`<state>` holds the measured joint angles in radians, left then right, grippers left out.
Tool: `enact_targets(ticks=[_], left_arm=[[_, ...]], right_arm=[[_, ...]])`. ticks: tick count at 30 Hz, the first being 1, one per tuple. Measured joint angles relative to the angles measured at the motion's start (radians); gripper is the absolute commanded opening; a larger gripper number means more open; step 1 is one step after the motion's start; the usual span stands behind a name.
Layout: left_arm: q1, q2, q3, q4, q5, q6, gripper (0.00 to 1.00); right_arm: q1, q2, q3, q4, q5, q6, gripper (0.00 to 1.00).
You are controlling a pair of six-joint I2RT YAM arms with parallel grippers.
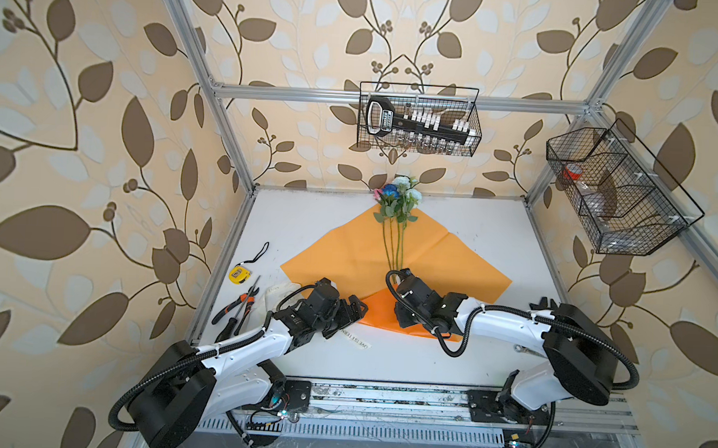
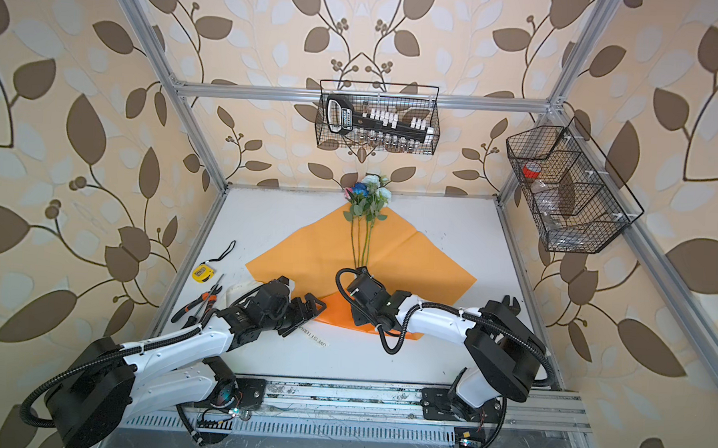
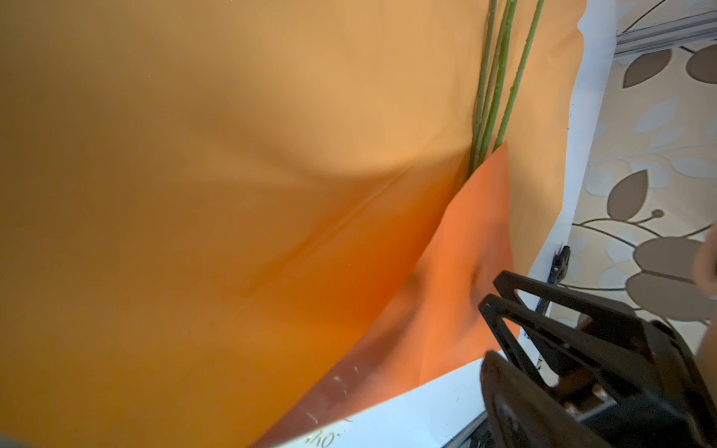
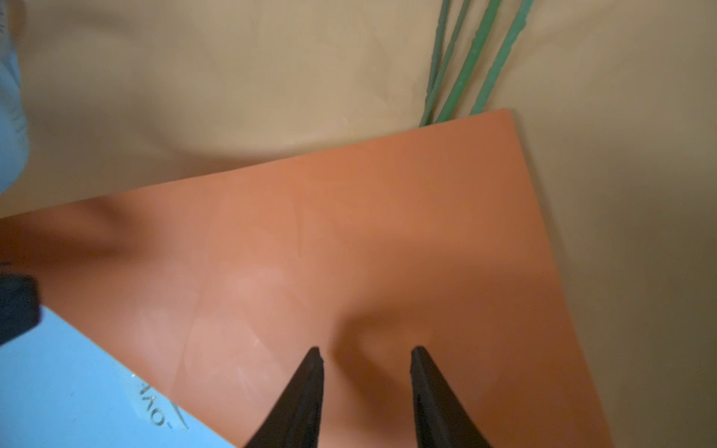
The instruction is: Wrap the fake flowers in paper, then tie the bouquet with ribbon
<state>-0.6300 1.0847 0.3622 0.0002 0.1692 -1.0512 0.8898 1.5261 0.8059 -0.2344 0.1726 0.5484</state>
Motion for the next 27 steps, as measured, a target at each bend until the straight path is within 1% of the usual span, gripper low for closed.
enact_targets(ticks=[4, 6, 9, 12, 16, 21, 24, 27], left_arm=[[-0.006, 0.005, 0.001, -0.023, -0.050, 0.003, 0.94], [-0.006, 0.006, 0.003, -0.043, -0.080, 0.008, 0.89], [-0.006, 0.005, 0.005, -0.065, -0.134, 0.010, 0.85], [-0.006, 0.001, 0.002, -0.061, -0.174, 0.006, 0.84], [-0.006, -0.009, -0.024, -0.014, -0.203, 0.008, 0.82], [-0.006, -0.044, -0.064, 0.049, -0.250, 0.041, 0.83], [-0.005, -0.091, -0.095, 0.080, -0.284, 0.058, 0.85], [-0.003, -0.119, -0.109, 0.080, -0.319, 0.063, 0.84]], right_arm=[[0.000, -0.002, -0.005, 0.000, -0.011, 0.001, 0.35], [0.000, -0.002, -0.014, 0.003, -0.026, 0.005, 0.33], [0.000, -0.002, -0.030, 0.017, -0.063, 0.010, 0.32], [0.000, -0.002, -0.043, 0.027, -0.103, 0.017, 0.32], [0.002, -0.003, -0.045, 0.031, -0.130, 0.027, 0.32], [0.010, -0.010, -0.045, 0.038, -0.156, 0.031, 0.30], [0.037, -0.014, -0.044, 0.045, -0.166, 0.032, 0.28], [0.075, -0.008, -0.031, 0.045, -0.168, 0.033, 0.27]])
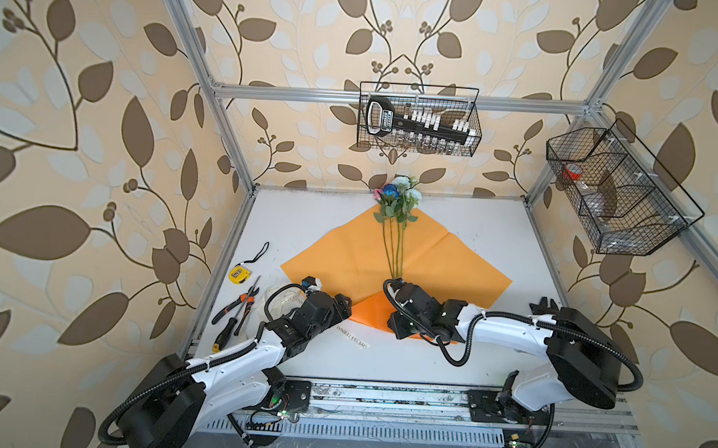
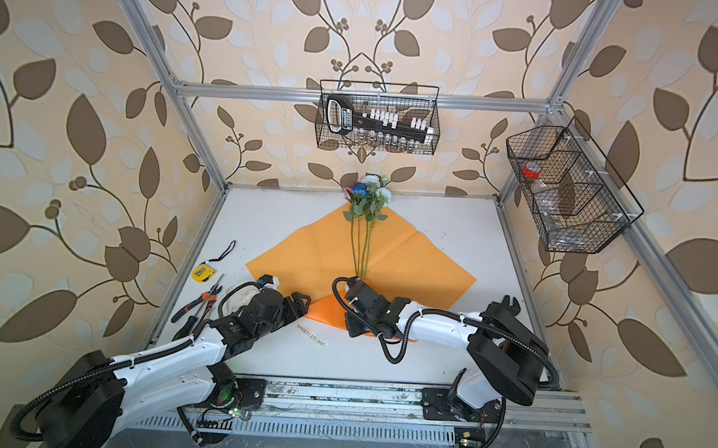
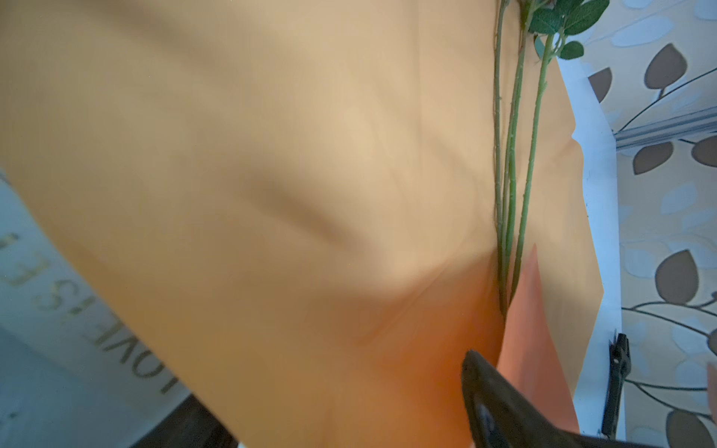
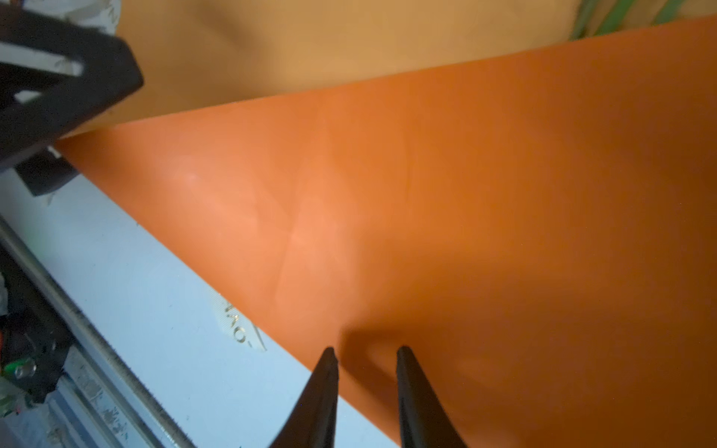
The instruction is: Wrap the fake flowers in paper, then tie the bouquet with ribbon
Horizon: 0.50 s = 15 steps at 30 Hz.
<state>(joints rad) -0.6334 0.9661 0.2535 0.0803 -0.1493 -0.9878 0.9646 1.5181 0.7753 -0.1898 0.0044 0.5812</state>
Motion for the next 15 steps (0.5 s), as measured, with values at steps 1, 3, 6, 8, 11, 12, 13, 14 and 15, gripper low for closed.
enact_targets(ticks=[1, 3, 6, 8, 11, 12, 13, 14, 15], left_arm=[[0.000, 0.000, 0.000, 0.001, -0.012, 0.003, 0.84], [0.000, 0.004, 0.000, 0.002, -0.023, 0.014, 0.83], [0.000, 0.027, 0.000, 0.003, -0.035, 0.030, 0.73], [0.000, 0.044, 0.000, 0.002, -0.043, 0.044, 0.62], [0.000, 0.055, 0.000, 0.001, -0.061, 0.061, 0.51], [0.000, 0.055, 0.000, 0.000, -0.064, 0.069, 0.47], [0.000, 0.055, 0.002, -0.001, -0.065, 0.076, 0.42], [0.000, 0.055, 0.004, -0.002, -0.064, 0.091, 0.36], [0.000, 0.055, 0.007, -0.001, -0.061, 0.111, 0.31]], right_arm=[[0.010, 0.009, 0.011, 0.000, -0.002, 0.001, 0.26], [0.019, 0.039, 0.038, 0.008, -0.006, 0.005, 0.23], [0.019, 0.088, 0.068, 0.016, -0.005, 0.006, 0.21], [0.019, 0.119, 0.082, 0.018, -0.005, 0.006, 0.21], [0.019, 0.157, 0.099, 0.018, -0.005, 0.006, 0.20], [0.019, 0.168, 0.104, 0.018, -0.005, 0.006, 0.20], [0.019, 0.176, 0.108, 0.018, -0.005, 0.006, 0.20], [0.019, 0.183, 0.111, 0.018, -0.005, 0.007, 0.20], [0.019, 0.191, 0.115, 0.018, -0.005, 0.008, 0.20]])
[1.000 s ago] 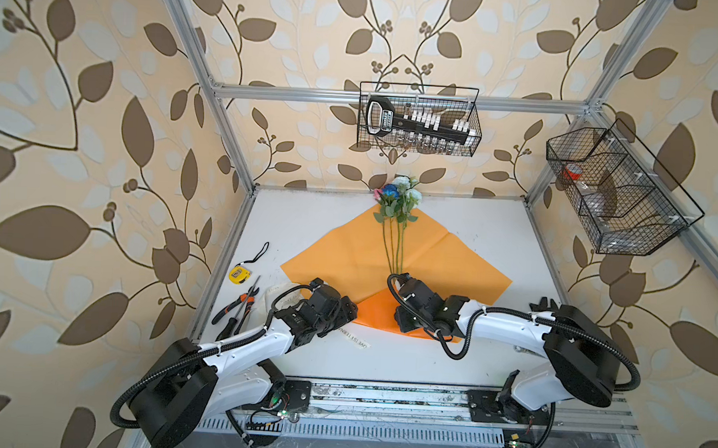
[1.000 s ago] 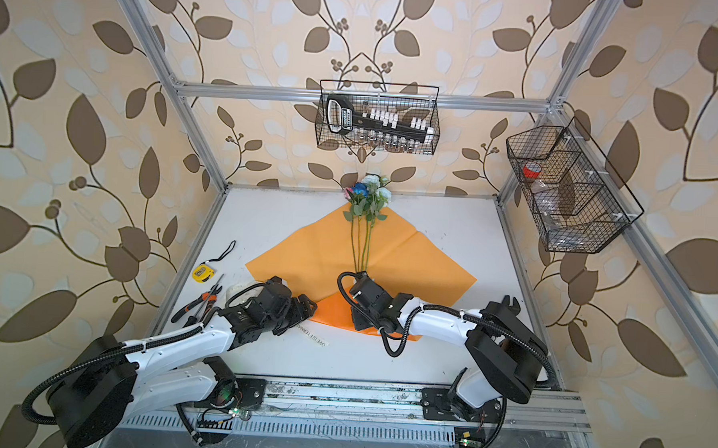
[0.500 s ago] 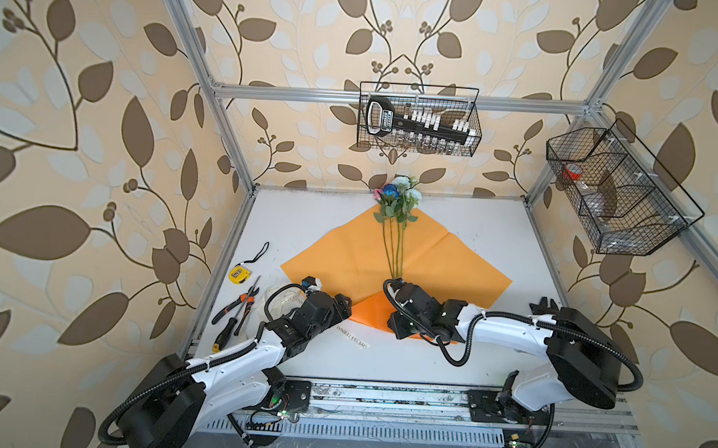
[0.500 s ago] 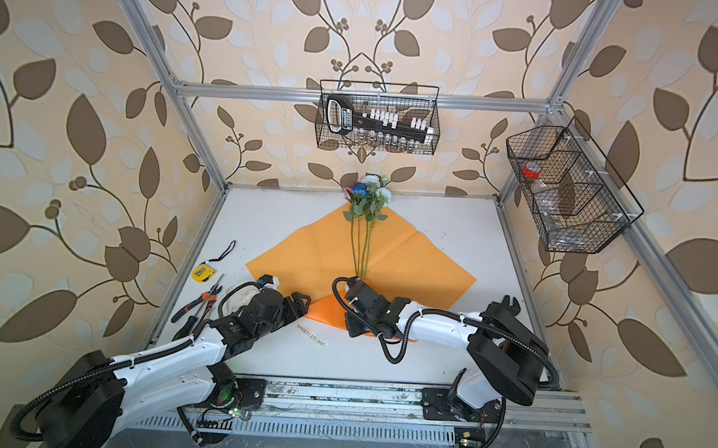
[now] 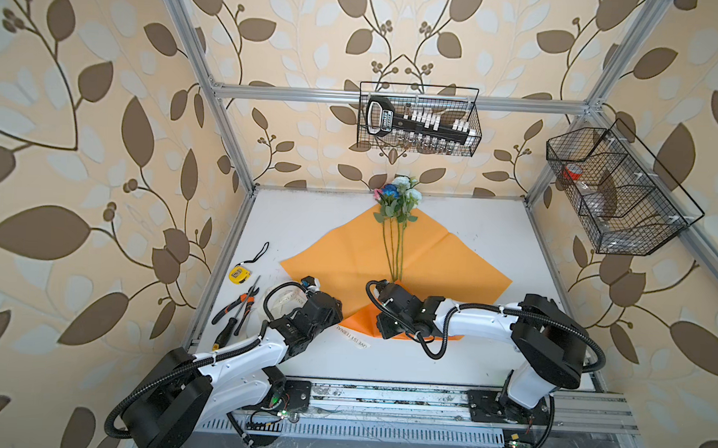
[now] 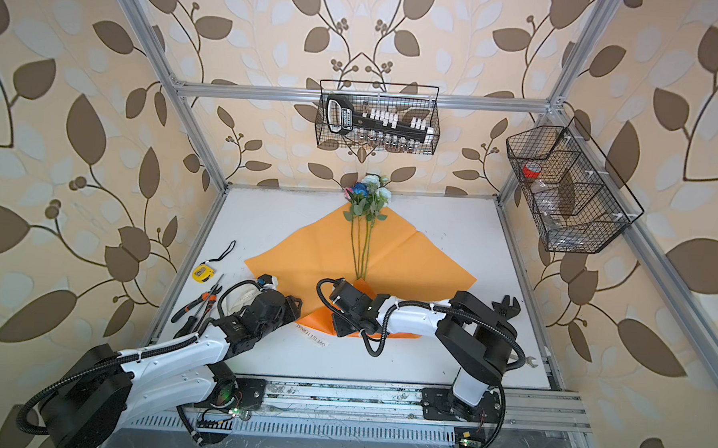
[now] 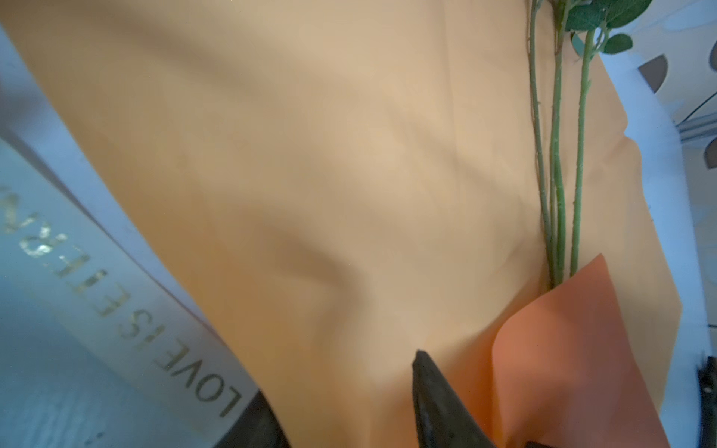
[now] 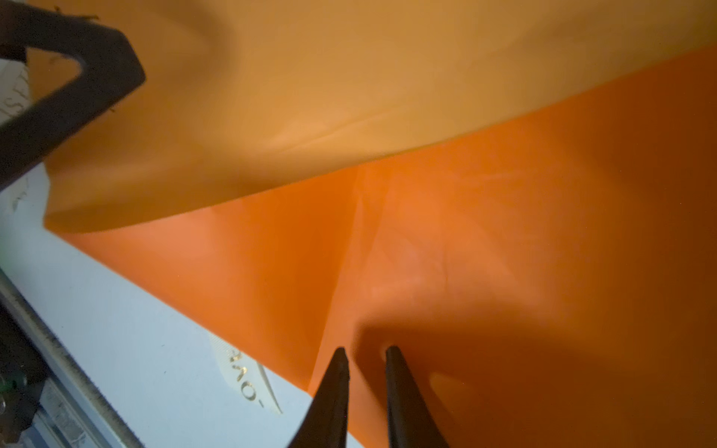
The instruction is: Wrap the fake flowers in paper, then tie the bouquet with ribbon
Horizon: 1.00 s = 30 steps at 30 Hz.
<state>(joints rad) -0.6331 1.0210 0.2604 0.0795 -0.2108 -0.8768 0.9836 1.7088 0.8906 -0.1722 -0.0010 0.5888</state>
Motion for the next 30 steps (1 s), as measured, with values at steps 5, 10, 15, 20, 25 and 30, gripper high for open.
enact_targets(ticks=[5, 10, 15, 20, 25, 30], left_arm=[[0.000, -0.001, 0.028, 0.008, 0.046, 0.077, 0.08], [0.000, -0.005, 0.069, 0.016, 0.105, 0.126, 0.00], [0.000, -0.012, 0.106, 0.015, 0.152, 0.157, 0.00], [-0.001, -0.015, 0.124, 0.014, 0.188, 0.170, 0.00], [-0.002, -0.017, 0.124, 0.015, 0.221, 0.172, 0.00], [-0.015, 0.016, 0.136, 0.027, 0.241, 0.172, 0.00]], right_arm=[[0.000, 0.040, 0.028, -0.001, 0.000, 0.013, 0.18], [0.000, 0.052, 0.041, 0.002, 0.000, 0.024, 0.18], [-0.002, 0.055, 0.049, 0.004, 0.000, 0.036, 0.16], [-0.014, 0.077, 0.089, 0.015, -0.007, 0.039, 0.14], [-0.057, 0.114, 0.124, 0.045, -0.019, 0.039, 0.10], [-0.085, 0.142, 0.128, 0.058, -0.046, 0.047, 0.08]])
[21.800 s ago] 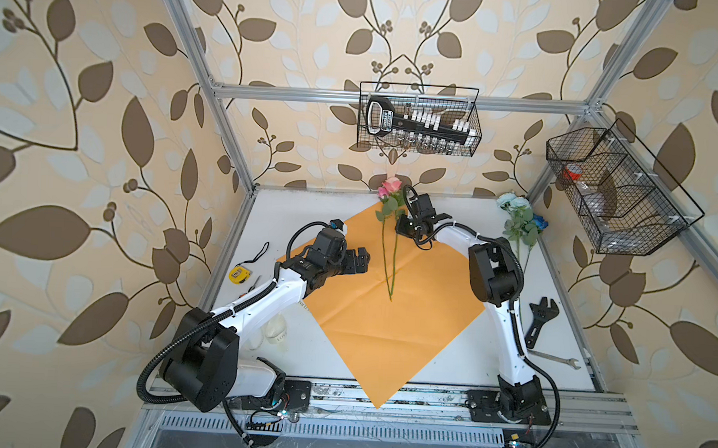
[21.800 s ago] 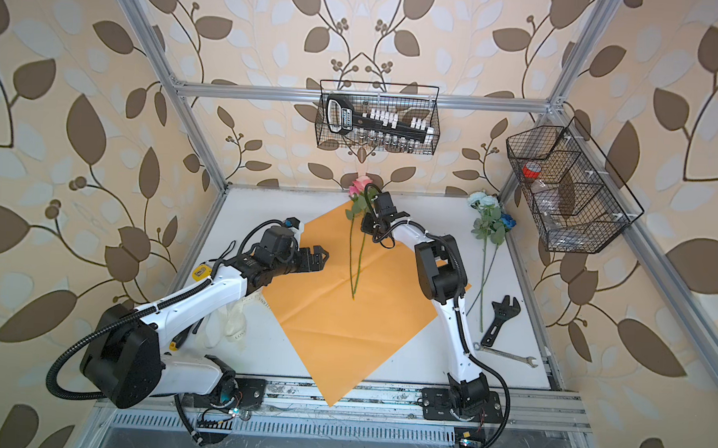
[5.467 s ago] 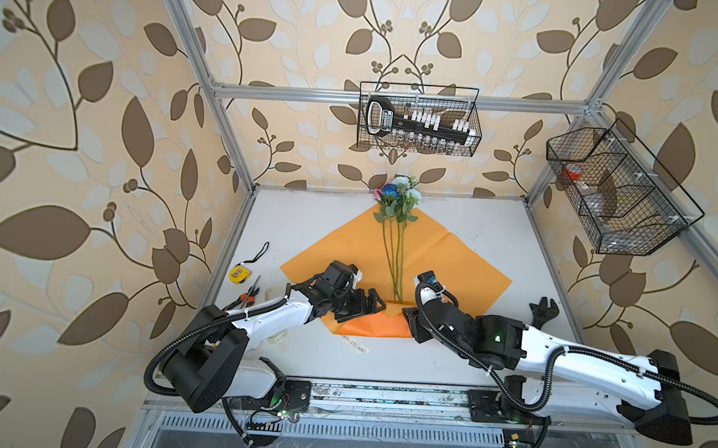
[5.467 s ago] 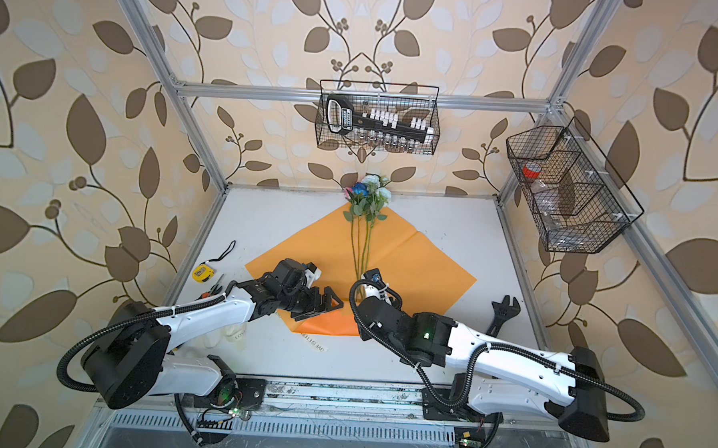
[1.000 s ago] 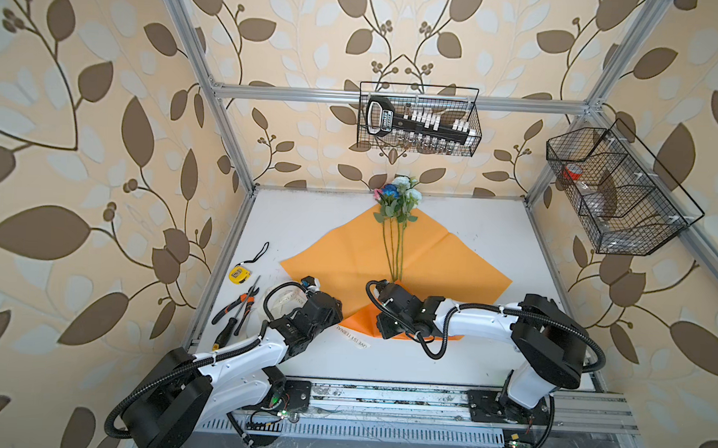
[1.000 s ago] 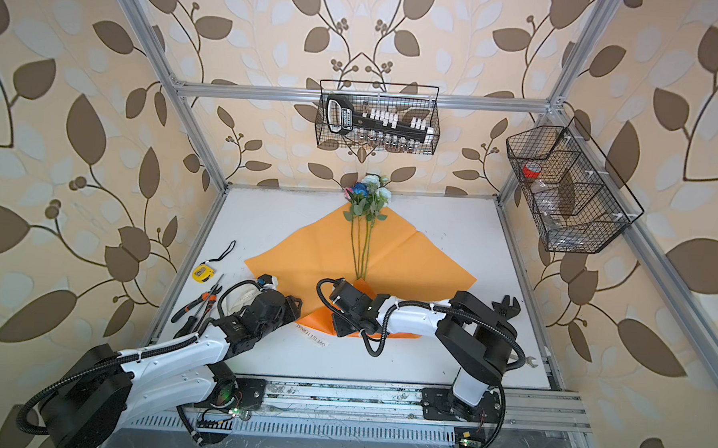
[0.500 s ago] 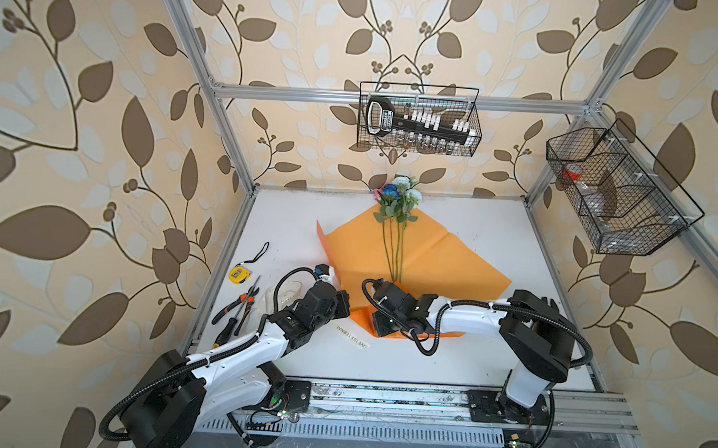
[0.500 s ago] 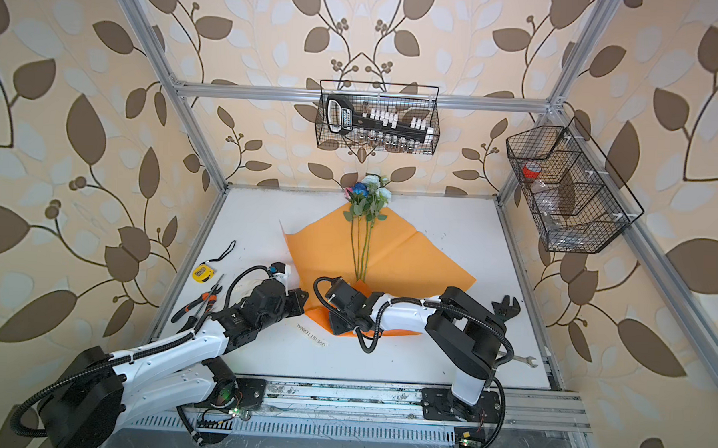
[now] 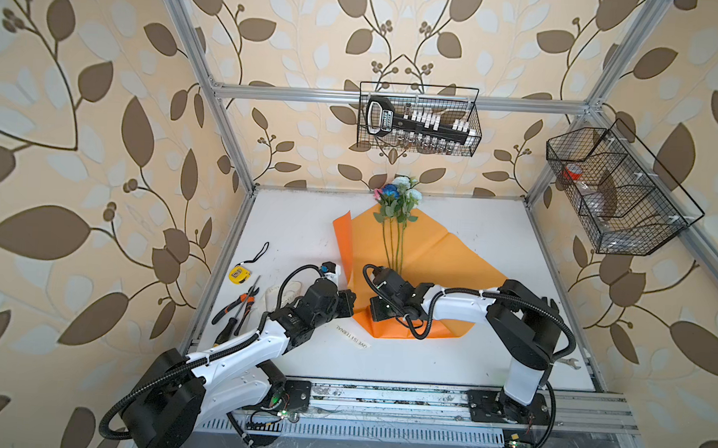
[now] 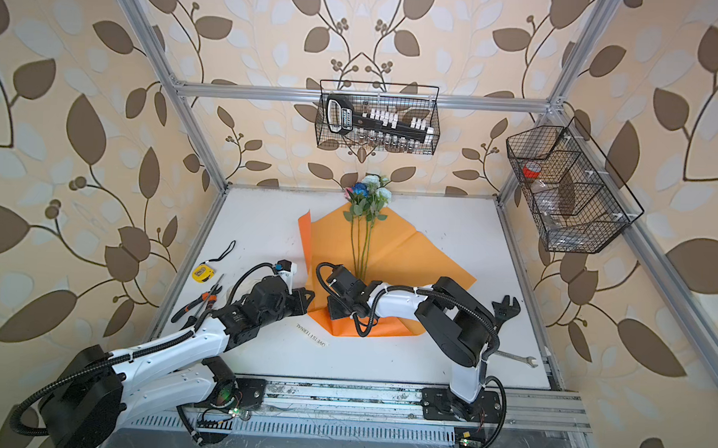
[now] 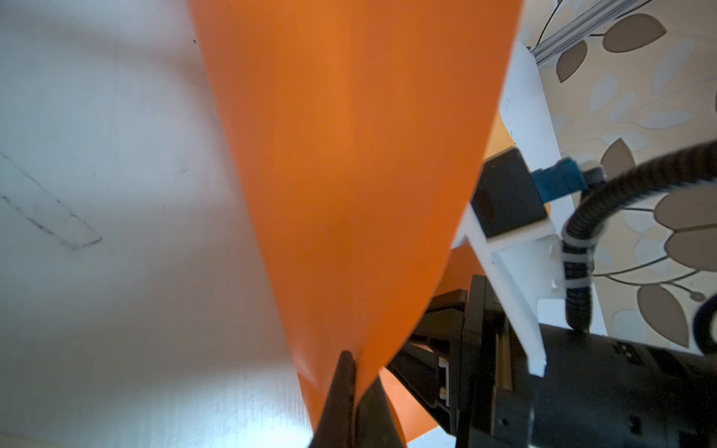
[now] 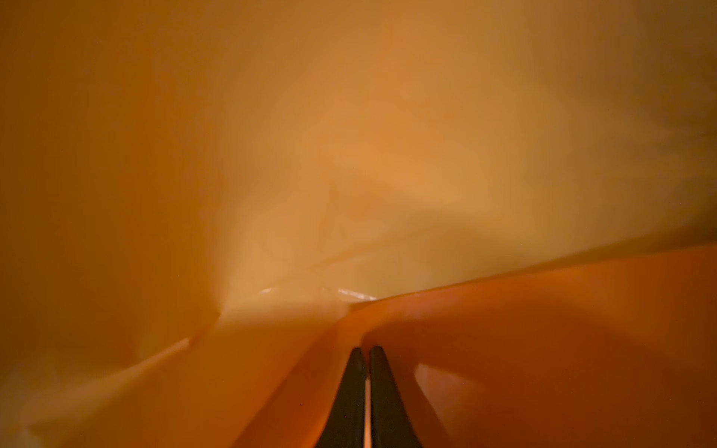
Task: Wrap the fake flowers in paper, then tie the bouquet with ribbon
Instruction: 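Wrap the paper edge with the left gripper over the stems toward the right gripper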
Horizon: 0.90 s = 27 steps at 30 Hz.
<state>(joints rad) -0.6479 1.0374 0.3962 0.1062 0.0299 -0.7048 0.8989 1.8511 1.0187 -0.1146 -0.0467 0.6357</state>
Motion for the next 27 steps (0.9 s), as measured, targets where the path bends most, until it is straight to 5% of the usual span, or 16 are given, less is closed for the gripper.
enact_targets(ticks=[16, 27], left_arm=[[-0.080, 0.204, 0.220, -0.029, 0.022, 0.016, 0.00], [-0.129, 0.486, 0.421, -0.045, 0.082, 0.051, 0.12]], right_arm=[[-0.069, -0.399, -0.219, -0.013, 0.012, 0.052, 0.13], [-0.092, -0.522, -0.363, -0.106, 0.107, 0.102, 0.16]])
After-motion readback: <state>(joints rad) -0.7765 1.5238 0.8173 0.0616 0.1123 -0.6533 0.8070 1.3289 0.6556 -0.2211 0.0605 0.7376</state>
